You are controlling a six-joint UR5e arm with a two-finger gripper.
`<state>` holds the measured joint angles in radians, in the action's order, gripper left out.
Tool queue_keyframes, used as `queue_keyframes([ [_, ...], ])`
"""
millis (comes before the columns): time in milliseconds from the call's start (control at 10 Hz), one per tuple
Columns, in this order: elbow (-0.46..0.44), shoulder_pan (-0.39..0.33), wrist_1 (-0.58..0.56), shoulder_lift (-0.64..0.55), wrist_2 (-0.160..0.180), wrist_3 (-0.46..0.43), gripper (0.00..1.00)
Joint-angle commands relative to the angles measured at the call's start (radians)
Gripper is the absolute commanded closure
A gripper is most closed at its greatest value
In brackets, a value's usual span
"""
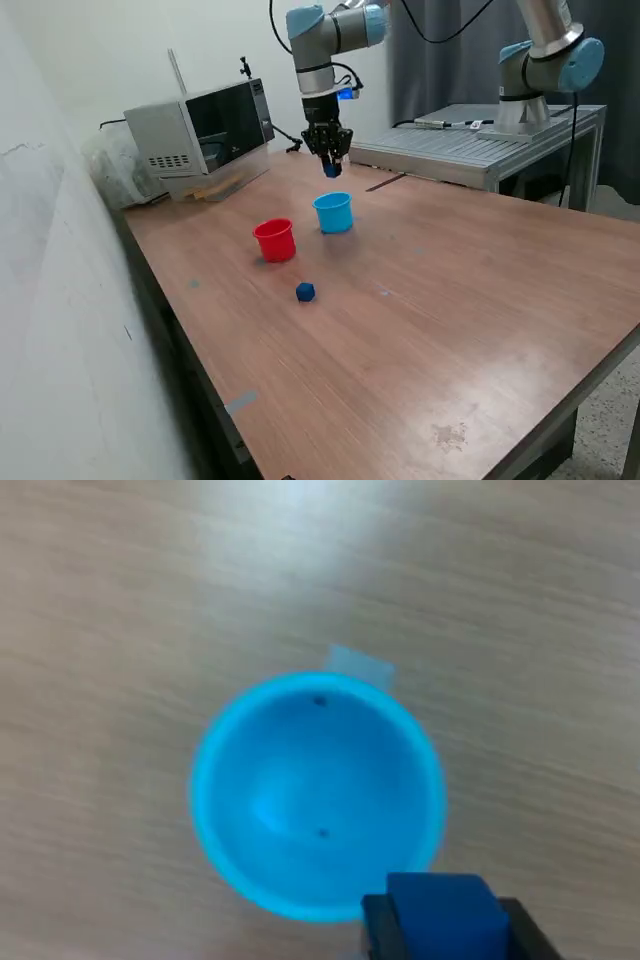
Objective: Place red objects in the red bin, and blue objects in the blue bin.
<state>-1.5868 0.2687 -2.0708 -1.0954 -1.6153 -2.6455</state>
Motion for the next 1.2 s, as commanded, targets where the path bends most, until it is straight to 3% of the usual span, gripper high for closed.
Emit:
queue_keyframes([
  [0, 0.001, 0.046, -0.002, 0.0, -0.003, -0.037, 1.0],
  [400, -0.019, 0.044, -0.032, 0.054, -0.005, -0.06, 1.0],
  [500, -0.018, 0.044, -0.037, 0.063, -0.008, -0.062, 0.0],
  [900, -0.004, 0.043, -0.057, 0.08, -0.049, -0.213, 0.0],
  [1100, 0.005, 0.014, -0.055, 0.078, -0.045, -0.251, 0.0],
])
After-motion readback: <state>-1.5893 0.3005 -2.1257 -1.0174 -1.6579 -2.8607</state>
